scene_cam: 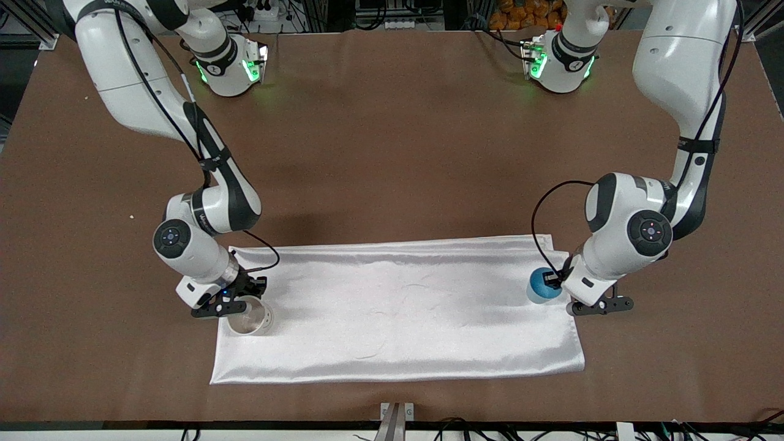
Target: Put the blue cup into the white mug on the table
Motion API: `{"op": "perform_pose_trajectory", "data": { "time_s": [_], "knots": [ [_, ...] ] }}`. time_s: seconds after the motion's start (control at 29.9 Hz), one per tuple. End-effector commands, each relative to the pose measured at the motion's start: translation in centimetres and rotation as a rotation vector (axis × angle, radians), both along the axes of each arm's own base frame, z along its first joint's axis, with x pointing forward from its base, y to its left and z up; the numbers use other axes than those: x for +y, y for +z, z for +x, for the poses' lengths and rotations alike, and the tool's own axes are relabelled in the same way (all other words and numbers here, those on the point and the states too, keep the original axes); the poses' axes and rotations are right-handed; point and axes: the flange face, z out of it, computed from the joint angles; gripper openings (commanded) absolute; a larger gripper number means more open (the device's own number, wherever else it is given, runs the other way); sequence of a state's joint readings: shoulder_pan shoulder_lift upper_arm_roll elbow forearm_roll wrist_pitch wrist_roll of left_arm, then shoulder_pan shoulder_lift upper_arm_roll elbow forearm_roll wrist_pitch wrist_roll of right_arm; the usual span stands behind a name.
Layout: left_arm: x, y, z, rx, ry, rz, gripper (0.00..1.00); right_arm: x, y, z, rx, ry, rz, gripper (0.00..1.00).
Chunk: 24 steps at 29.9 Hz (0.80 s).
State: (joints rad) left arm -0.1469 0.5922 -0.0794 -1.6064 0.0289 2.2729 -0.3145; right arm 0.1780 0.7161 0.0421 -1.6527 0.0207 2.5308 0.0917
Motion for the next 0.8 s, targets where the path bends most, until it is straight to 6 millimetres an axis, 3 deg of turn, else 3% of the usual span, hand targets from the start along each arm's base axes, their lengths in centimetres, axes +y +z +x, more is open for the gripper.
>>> {"op": "perform_pose_trajectory", "data": {
  "time_s": [0.0, 0.27, 0.47, 0.63, 0.77],
  "knots": [
    [-0.5, 2.8, -0.5, -0.034, -0.037, 0.051, 0.00, 0.7, 0.4, 0.5, -0.015, 0.009, -0.008, 0.00],
    [-1.5, 4.2, -0.8, -0.043, -0.050, 0.044, 0.00, 1.1, 1.8, 0.7, -0.024, 0.008, -0.002, 0.00],
    [-1.8, 5.8, -1.0, -0.052, -0.056, 0.042, 0.00, 1.8, 4.3, 0.1, -0.002, 0.010, 0.000, 0.00],
    [-2.5, 6.5, -1.3, -0.054, -0.065, 0.037, 0.00, 3.4, 6.8, -1.8, 0.035, -0.012, -0.001, 0.00],
    [-3.0, 7.1, -1.6, -0.051, -0.071, 0.034, 0.00, 4.5, 8.3, -4.4, 0.043, -0.026, -0.001, 0.00]
  ]
}}
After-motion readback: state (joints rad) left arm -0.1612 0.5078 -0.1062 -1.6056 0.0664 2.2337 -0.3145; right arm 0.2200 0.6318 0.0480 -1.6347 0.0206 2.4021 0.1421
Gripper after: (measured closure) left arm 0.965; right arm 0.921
